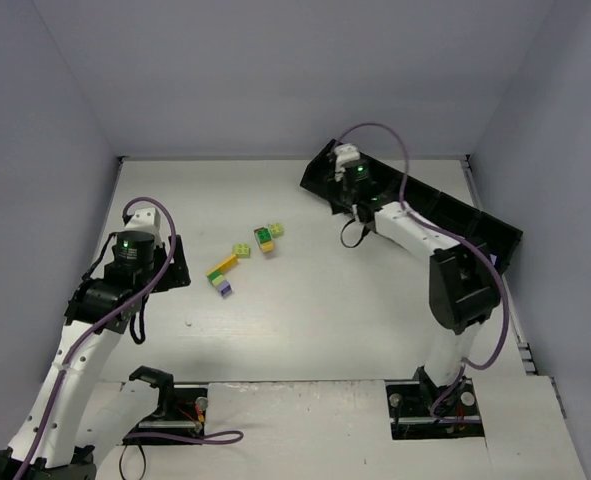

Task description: Sort the legos into containers by color

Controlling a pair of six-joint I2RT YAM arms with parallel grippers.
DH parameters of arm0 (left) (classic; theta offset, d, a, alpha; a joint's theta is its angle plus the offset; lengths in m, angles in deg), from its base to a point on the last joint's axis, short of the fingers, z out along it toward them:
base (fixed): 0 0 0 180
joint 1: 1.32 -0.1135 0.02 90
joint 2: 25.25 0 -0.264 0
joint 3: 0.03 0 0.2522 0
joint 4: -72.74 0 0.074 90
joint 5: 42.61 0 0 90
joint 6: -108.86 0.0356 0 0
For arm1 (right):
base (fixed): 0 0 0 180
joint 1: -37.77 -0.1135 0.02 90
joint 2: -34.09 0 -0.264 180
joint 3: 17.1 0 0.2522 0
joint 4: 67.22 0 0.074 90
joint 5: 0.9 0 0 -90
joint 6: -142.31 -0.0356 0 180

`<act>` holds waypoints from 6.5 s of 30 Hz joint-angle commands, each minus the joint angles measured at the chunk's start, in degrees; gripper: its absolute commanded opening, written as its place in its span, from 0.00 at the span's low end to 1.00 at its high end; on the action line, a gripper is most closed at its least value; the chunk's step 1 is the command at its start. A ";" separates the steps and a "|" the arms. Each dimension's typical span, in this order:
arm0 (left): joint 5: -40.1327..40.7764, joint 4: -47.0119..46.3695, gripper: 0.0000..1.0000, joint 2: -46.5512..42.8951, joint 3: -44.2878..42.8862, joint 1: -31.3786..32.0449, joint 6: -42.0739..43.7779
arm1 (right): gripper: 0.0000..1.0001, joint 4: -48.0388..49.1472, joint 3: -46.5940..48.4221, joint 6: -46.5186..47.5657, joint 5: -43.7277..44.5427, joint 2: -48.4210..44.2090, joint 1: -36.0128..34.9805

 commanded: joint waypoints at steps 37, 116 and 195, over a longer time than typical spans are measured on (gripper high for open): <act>-2.01 -6.57 0.73 5.64 -1.20 0.35 -0.18 | 0.65 0.43 2.17 -4.76 -1.29 -5.60 -1.63; -2.10 -3.93 0.73 1.33 1.18 0.35 -3.95 | 0.00 10.11 14.84 -0.65 9.12 3.29 -5.52; -0.67 -32.05 0.00 26.39 3.82 8.09 -5.05 | 0.61 1.14 -9.78 -1.38 -26.73 -23.35 -3.04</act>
